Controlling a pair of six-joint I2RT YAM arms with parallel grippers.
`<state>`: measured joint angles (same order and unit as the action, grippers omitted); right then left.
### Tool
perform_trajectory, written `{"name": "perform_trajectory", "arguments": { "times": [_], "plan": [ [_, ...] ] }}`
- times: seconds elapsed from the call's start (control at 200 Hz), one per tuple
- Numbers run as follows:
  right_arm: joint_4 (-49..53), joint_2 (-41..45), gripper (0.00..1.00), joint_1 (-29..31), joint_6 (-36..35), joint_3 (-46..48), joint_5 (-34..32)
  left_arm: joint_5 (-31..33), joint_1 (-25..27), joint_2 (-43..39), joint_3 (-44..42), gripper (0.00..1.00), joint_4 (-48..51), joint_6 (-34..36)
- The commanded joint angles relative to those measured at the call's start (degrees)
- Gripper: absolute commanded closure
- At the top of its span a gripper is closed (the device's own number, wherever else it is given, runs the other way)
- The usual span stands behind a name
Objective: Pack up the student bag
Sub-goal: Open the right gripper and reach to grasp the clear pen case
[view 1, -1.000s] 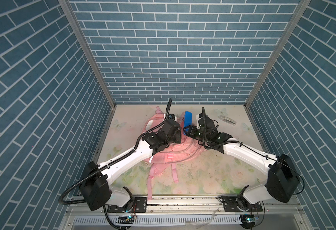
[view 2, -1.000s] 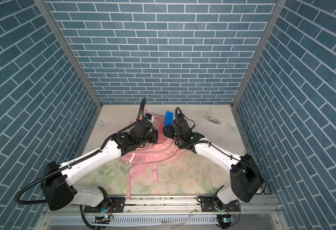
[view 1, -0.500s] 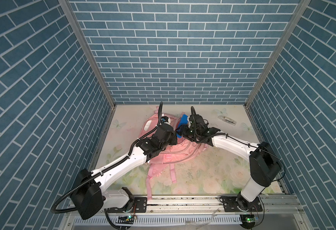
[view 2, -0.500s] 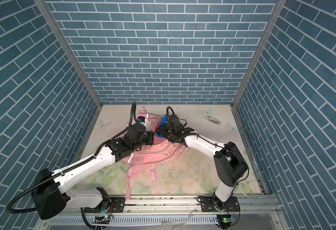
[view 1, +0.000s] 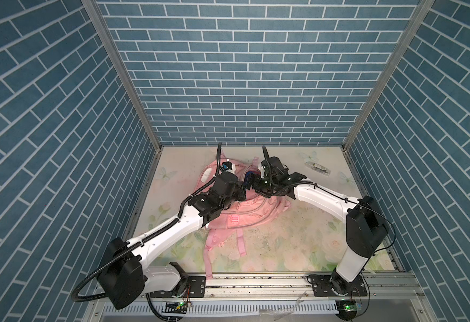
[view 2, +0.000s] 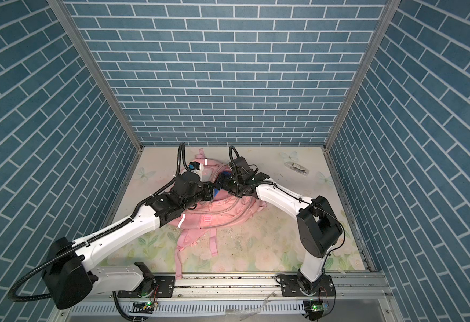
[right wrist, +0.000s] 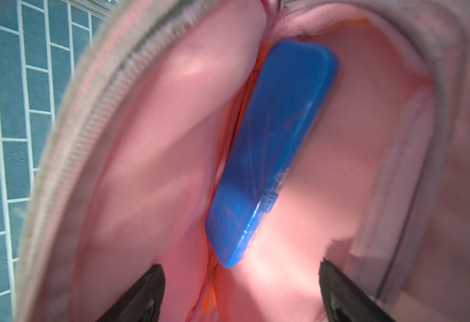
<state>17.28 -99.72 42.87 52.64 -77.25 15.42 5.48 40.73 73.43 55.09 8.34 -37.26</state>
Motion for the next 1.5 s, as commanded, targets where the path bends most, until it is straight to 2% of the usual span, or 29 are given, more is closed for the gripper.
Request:
{"name": "perform_trajectory", "arguments": {
  "times": [0.0,0.11,0.23,0.35,0.395,0.48,0.59,0.71,0.99,1.3,1.495],
  "plan": [
    [4.12,4.10,0.15,-1.42,-4.86,-0.43,-3.65,1.35,-0.67,-2.43,-0.40,1.00,-4.32,0.55],
    [2.73,7.75,0.23,-4.49,-8.65,2.40,-6.53,-0.75,-0.72,-2.59,-1.02,1.00,-4.95,1.02],
    [-1.93,12.69,0.29,-10.71,-16.37,6.46,-8.78,-3.88,-0.64,-1.97,-1.86,1.00,-6.06,1.45],
    [-9.42,15.24,0.25,-22.65,-29.92,10.29,-1.17,-6.11,-0.13,-0.87,-2.76,1.00,-7.98,2.00],
    [-10.41,14.27,0.22,-27.56,-35.31,10.44,0.83,-7.09,0.08,-0.23,-2.97,1.00,-9.02,2.25],
    [-8.65,9.82,0.16,-35.26,-42.46,7.73,0.34,-8.62,0.74,1.30,-2.37,1.00,-9.61,3.39],
    [-4.11,0.20,0.12,-41.12,-48.55,0.46,-2.81,-10.00,1.65,3.05,-1.28,1.00,-9.87,5.53],
    [0.99,-9.77,0.12,-43.67,-53.34,-9.42,-6.73,-10.77,2.13,4.43,0.09,1.00,-9.36,7.38],
    [6.49,-25.34,0.11,-47.33,-63.95,-26.72,-4.54,-9.70,2.24,5.12,0.56,1.00,-10.26,9.78],
    [10.34,-33.78,0.15,-49.28,-64.09,-31.71,1.17,-8.75,2.24,7.18,2.80,1.00,-8.41,11.60],
    [13.72,-34.41,0.20,-50.17,-63.32,-31.44,4.38,-8.02,2.26,8.81,3.77,1.00,-7.59,11.42]
  ]
}}
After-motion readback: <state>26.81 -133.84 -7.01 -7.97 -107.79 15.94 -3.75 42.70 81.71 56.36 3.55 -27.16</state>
